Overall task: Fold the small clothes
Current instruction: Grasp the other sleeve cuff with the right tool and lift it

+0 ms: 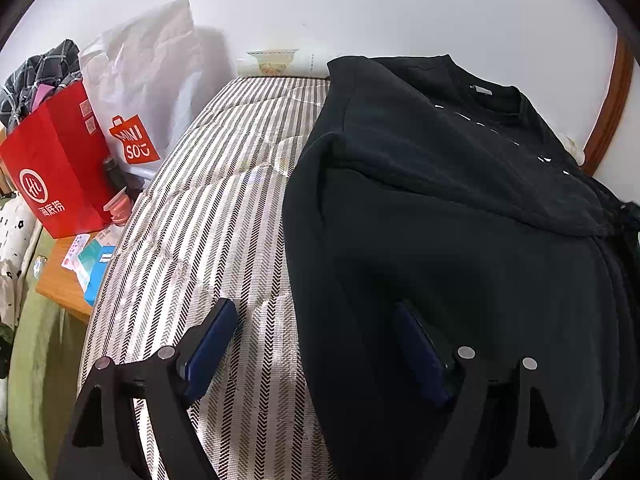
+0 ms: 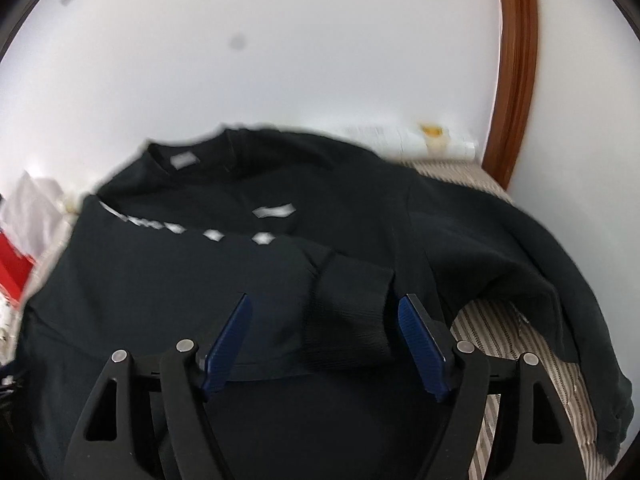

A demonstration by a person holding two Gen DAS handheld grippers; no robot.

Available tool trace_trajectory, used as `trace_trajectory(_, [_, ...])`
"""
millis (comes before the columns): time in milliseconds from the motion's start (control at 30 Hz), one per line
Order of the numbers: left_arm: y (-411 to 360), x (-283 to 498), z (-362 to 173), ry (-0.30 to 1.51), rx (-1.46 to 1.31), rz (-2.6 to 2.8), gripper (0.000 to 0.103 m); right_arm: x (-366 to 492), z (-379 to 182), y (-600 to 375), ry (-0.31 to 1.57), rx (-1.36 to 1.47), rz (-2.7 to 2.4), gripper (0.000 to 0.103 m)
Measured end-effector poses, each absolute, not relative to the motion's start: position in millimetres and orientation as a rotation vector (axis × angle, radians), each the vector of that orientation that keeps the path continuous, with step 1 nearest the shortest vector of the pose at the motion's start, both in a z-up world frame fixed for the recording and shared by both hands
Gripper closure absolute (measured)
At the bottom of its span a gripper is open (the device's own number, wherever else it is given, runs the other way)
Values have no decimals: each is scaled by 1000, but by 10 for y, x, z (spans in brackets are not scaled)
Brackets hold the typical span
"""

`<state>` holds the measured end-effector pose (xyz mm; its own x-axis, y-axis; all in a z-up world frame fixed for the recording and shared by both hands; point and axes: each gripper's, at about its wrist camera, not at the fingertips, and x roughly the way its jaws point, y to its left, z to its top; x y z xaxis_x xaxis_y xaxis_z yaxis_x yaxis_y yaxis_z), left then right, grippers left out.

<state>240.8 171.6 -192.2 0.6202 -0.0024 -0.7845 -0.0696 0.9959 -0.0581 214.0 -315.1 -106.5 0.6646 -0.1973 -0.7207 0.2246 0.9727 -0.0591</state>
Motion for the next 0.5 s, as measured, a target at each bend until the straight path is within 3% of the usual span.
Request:
trace_trajectory(133, [1729, 2402, -1930, 902, -87, 40, 22, 2387, -1372, -3320, 898, 61, -294, 29])
trace_trajectory(200, [1728, 2404, -1930, 902, -85, 40, 21, 2460, -1485, -3388, 923, 105, -284, 34])
trace_trajectory(300, [1729, 2403, -1931, 902, -85, 40, 21, 2498, -1535, -3348, 900, 84, -259, 55])
trace_trajectory(367, [1729, 2403, -1931, 902, -86, 40, 21, 2491, -1483, -3266, 851, 5, -259, 95])
trace_trajectory(500, [1730, 2402, -1935, 902, -87, 40, 21, 2417, -1372, -3468, 799, 120, -268, 96])
